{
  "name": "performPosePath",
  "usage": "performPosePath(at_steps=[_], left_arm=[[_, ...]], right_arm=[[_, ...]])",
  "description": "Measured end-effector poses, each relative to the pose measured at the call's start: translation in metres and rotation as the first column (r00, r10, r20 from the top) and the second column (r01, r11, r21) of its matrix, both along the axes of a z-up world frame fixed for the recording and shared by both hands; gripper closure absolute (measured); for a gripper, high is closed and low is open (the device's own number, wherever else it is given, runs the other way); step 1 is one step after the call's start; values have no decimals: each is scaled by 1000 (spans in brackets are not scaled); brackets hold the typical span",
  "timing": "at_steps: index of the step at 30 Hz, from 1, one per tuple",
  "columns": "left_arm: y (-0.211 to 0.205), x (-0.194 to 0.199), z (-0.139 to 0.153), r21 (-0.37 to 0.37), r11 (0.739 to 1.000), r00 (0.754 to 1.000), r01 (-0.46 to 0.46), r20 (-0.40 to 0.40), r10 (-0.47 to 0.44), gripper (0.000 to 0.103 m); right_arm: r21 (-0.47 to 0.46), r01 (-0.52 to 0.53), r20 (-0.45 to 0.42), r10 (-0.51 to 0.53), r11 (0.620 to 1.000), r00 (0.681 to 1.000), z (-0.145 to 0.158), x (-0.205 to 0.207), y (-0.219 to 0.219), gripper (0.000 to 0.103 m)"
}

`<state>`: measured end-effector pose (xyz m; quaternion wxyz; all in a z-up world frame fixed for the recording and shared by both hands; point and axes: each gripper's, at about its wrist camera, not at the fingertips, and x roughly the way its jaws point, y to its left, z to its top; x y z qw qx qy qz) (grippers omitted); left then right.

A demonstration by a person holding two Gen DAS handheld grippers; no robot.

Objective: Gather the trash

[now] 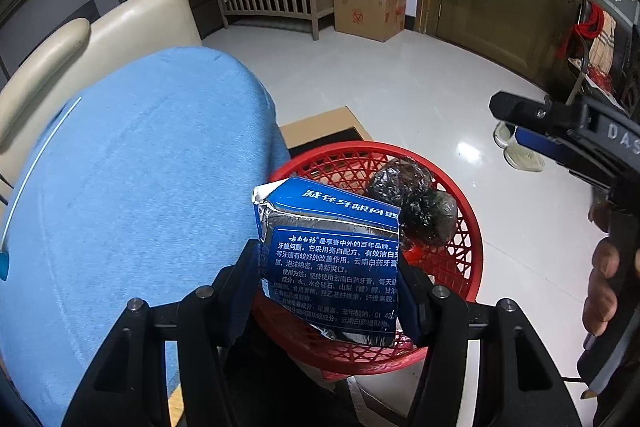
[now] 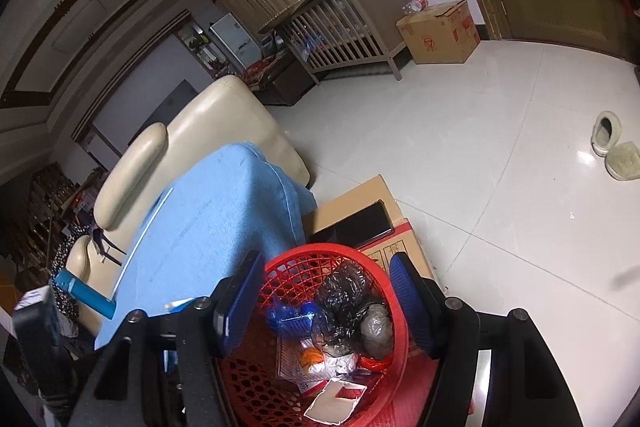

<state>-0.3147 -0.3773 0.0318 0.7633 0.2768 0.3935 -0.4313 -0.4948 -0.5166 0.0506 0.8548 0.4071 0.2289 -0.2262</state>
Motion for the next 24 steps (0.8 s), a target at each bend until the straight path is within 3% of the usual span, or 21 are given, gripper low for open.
performPosePath(at_steps=[9,17,24], left_arm=[[-13,-6,-6,22,999,1000,26,-5,-26,41],[-18,13,-22,42,999,988,-6,-151,13,31],[4,22,1,-18,998,993,-56,-102,54,28]], right_arm=[[12,9,14,-9,1000,1000,-1,-7,-4,34],[10,25,28,-26,1000,999,5,-12,-8,34],[8,25,30,-25,1000,999,11,-10,-4,33]])
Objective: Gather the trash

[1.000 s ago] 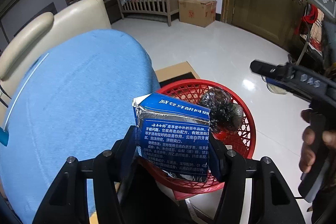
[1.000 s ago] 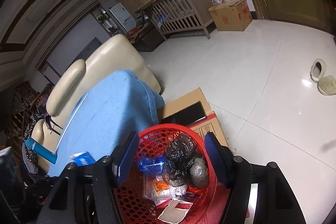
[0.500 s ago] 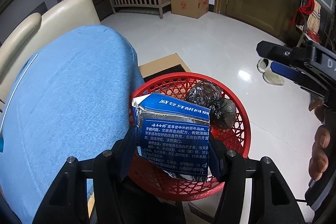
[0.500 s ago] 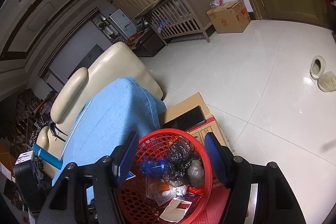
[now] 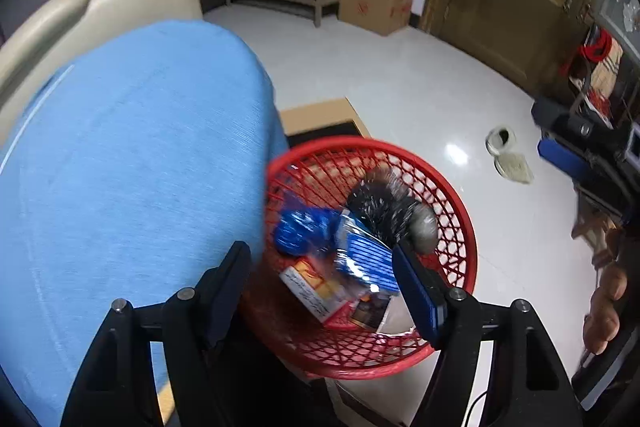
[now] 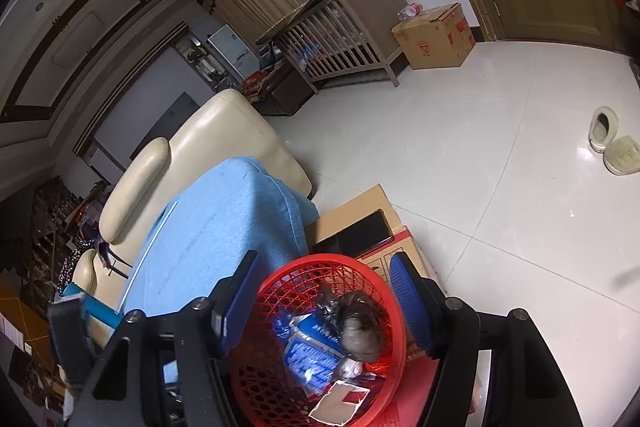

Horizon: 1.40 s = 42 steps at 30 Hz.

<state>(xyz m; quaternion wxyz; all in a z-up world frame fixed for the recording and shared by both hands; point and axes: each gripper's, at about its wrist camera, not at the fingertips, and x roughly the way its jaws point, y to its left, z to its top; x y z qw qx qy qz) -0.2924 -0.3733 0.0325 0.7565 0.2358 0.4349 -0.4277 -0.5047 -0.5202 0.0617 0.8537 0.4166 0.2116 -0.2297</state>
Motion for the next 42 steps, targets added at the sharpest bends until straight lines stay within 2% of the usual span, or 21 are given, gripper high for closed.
performPosePath(at_steps=[4,6,11,17,23,28,34,36,37,38,42], left_arm=[[18,3,16,-23,999,998,-23,66,24,27],[31,5,23,-32,999,994,-41,104,44,26],[62,17,34,-65,994,986,-93,133,101,26],[99,31,47,-142,976,973,-166,135,186,26],[127,35,54,-201,958,951,-207,187,245,25],[148,45,51,-235,941,952,-245,127,279,25],[160,50,50,-256,930,949,-262,109,297,25],[164,51,50,-269,925,948,-268,97,303,21],[166,51,50,-273,923,948,-270,94,305,14],[168,51,51,-278,921,946,-273,96,309,12],[173,50,53,-290,917,945,-273,100,313,12]], right_arm=[[-12,-22,-1,22,1000,1000,9,11,11,31],[-26,-41,-5,41,999,999,16,18,20,26],[-66,-100,-33,98,993,995,29,39,49,23],[-169,-168,-130,147,971,981,44,52,87,21],[-227,-202,-221,152,953,963,45,52,115,20],[-265,-233,-293,152,936,944,37,50,140,20],[-316,-258,-351,140,913,926,32,49,165,20],[-319,-265,-356,144,910,923,32,50,170,20],[-318,-269,-358,148,909,922,31,52,172,20],[-318,-274,-362,150,908,920,30,54,174,20],[-318,-288,-369,162,903,915,28,59,180,20]])
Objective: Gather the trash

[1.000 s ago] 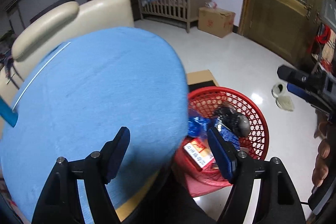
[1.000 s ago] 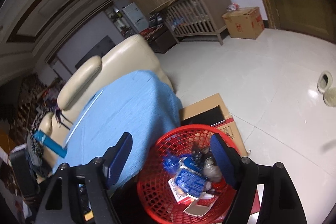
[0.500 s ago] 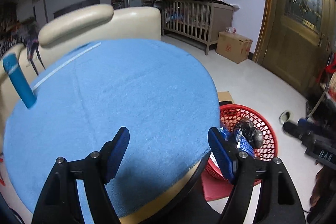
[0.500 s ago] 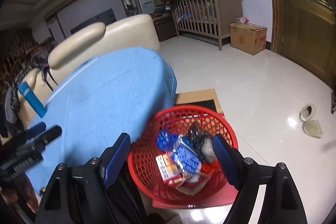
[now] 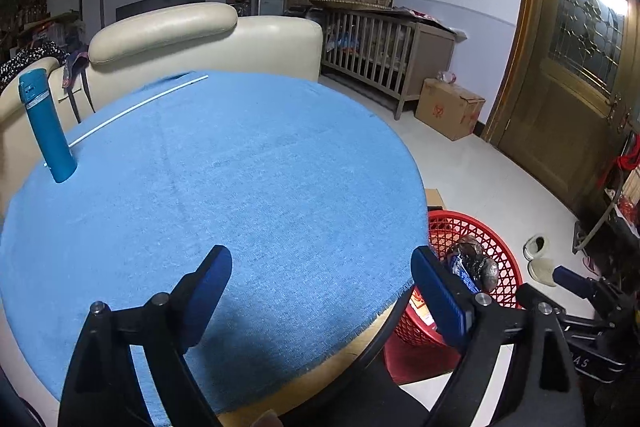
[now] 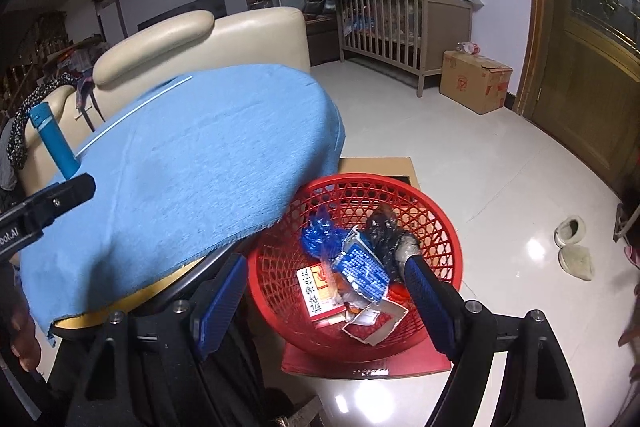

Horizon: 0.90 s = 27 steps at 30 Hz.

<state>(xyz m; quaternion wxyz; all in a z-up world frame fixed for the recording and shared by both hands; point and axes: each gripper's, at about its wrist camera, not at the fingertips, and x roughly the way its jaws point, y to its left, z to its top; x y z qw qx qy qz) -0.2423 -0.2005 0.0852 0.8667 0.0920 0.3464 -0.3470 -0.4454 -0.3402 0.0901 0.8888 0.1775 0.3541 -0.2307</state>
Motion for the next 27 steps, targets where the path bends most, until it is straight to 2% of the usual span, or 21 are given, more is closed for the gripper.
performPosePath(at_steps=[11,18,27], left_arm=[[0,-2,-1,16,1000,1000,18,-9,-18,12],[0,-5,-2,11,999,999,49,-16,-49,12],[-2,-5,-2,41,999,1000,21,11,-21,11]], right_arm=[[-30,14,-27,-15,999,1000,-5,4,10,20],[-37,33,-31,-34,999,999,-6,2,9,16],[-33,29,-37,-30,999,999,-7,4,8,16]])
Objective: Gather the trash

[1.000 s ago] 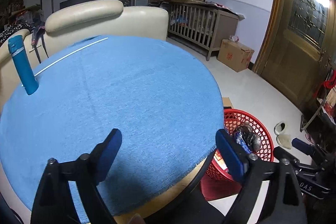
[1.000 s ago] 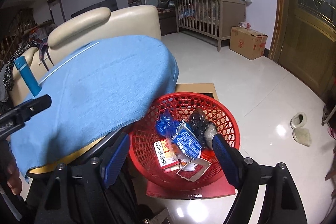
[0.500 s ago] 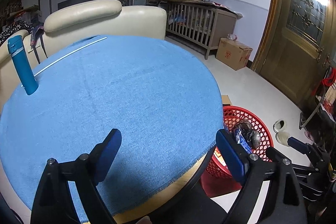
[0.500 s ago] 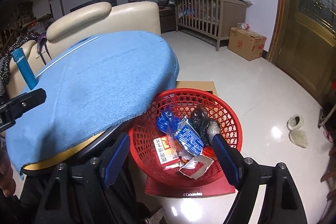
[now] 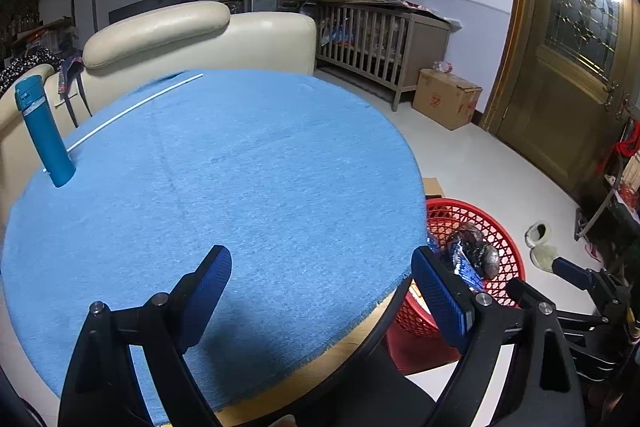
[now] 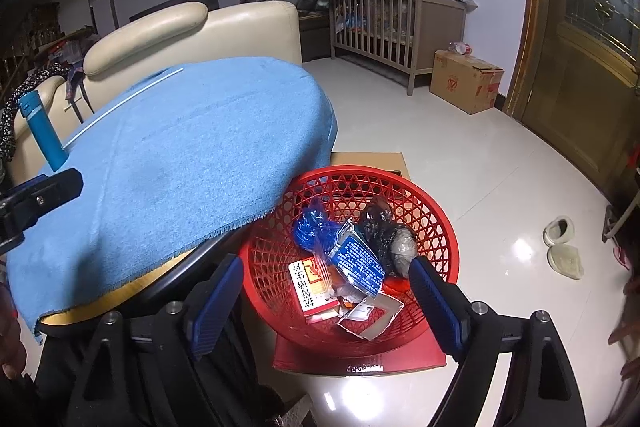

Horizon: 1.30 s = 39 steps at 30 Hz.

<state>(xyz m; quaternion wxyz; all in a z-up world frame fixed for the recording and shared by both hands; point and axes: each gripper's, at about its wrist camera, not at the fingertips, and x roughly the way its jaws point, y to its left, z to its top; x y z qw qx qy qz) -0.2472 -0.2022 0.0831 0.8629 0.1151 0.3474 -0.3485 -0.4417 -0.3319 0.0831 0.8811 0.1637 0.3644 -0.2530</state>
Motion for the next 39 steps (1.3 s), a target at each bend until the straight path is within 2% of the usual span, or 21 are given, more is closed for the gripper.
performPosePath(at_steps=[13,39], left_arm=[[2,-2,1,-18,1000,1000,9,0,-9,11],[-7,-19,0,-15,994,994,107,-6,-107,11]], right_arm=[[-2,16,-6,-16,1000,1000,0,0,0,16],[-14,81,-29,-82,997,996,-2,-4,-6,16]])
